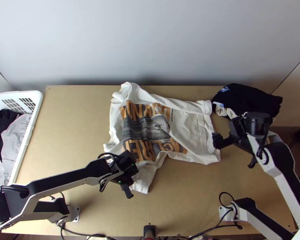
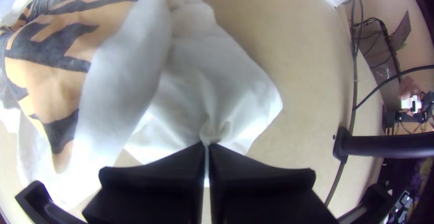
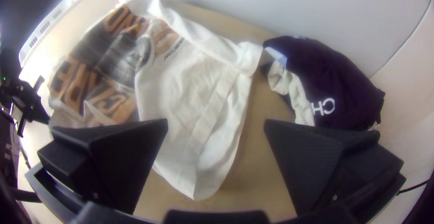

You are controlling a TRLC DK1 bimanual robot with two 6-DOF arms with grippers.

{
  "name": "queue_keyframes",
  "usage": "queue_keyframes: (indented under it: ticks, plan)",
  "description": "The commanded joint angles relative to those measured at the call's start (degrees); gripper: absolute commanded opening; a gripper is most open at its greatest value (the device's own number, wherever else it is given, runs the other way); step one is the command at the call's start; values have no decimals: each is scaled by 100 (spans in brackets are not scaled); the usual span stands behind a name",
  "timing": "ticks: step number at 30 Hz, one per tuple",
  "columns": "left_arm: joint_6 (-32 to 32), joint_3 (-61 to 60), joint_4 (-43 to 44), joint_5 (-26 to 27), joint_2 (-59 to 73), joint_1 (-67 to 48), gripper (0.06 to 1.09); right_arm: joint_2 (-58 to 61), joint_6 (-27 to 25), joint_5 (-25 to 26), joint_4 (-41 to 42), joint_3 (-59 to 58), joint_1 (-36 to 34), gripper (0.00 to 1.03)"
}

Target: Fold the t-shirt

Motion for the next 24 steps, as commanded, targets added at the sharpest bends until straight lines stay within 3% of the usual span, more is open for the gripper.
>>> queue_keyframes:
  ticks: [1, 21, 24]
  plan:
    - [47, 29, -24, -21, -129, 408, 9, -48, -291, -112, -182, -651, 104, 99]
    - [-58, 37, -728, 119, -1526, 2165, 9, -417, -335, -138, -164, -2268, 25, 99]
    - [-67, 11, -780, 154, -1693, 2332, 9, -390, -317, -138, -164, -2224, 51, 94]
